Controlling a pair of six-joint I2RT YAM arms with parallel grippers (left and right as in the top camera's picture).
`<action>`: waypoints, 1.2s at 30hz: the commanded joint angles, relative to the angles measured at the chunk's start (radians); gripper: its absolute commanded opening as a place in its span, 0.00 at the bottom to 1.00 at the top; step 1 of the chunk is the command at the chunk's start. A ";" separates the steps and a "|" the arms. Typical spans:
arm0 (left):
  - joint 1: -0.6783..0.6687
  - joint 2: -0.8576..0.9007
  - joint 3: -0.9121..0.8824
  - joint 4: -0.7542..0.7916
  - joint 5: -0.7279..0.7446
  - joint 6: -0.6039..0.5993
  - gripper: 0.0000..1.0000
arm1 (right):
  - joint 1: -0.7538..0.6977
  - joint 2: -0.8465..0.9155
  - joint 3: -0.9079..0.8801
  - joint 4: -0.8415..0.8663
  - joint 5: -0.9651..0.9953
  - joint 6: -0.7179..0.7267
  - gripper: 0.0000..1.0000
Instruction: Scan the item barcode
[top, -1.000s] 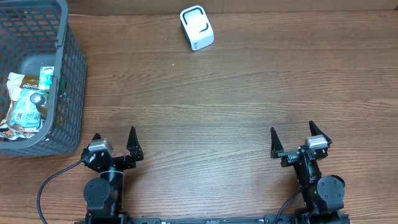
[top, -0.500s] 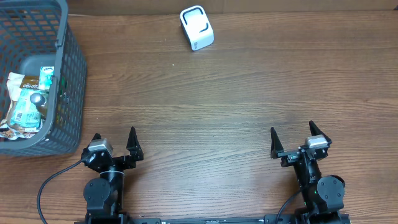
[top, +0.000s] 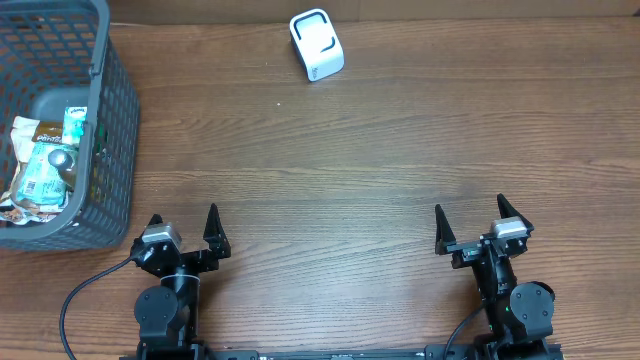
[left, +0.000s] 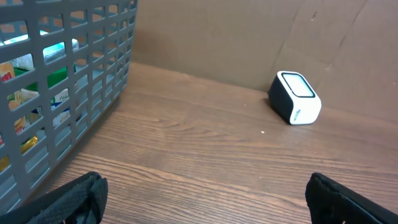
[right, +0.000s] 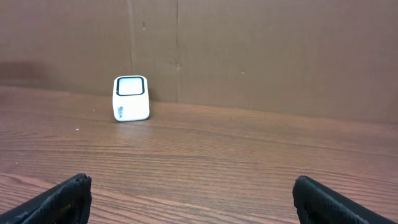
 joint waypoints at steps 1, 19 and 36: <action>0.006 0.000 -0.003 0.001 0.005 0.023 0.99 | -0.003 -0.007 -0.011 0.002 0.010 -0.004 1.00; 0.006 0.001 -0.003 0.001 0.005 0.023 1.00 | -0.003 -0.007 -0.011 0.002 0.010 -0.004 1.00; 0.006 0.000 0.041 0.093 0.130 0.023 1.00 | -0.003 -0.007 -0.011 0.002 0.010 -0.003 1.00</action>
